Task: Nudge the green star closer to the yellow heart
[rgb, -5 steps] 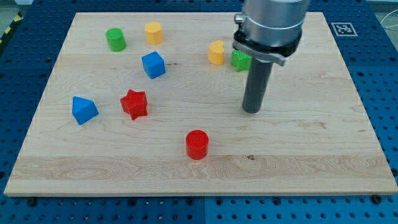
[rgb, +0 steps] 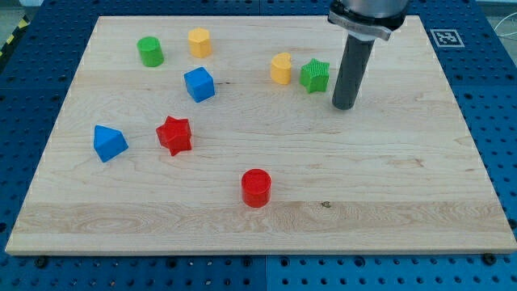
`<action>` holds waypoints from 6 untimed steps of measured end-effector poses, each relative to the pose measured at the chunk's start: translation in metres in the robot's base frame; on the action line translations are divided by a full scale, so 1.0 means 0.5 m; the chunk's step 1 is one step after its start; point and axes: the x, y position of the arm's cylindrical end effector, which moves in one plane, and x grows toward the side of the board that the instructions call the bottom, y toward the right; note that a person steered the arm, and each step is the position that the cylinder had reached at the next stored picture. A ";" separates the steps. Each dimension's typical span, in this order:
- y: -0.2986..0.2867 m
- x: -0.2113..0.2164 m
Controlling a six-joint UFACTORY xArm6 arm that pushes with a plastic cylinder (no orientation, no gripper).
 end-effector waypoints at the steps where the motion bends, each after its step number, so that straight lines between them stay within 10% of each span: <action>1: 0.001 -0.038; 6: -0.016 -0.121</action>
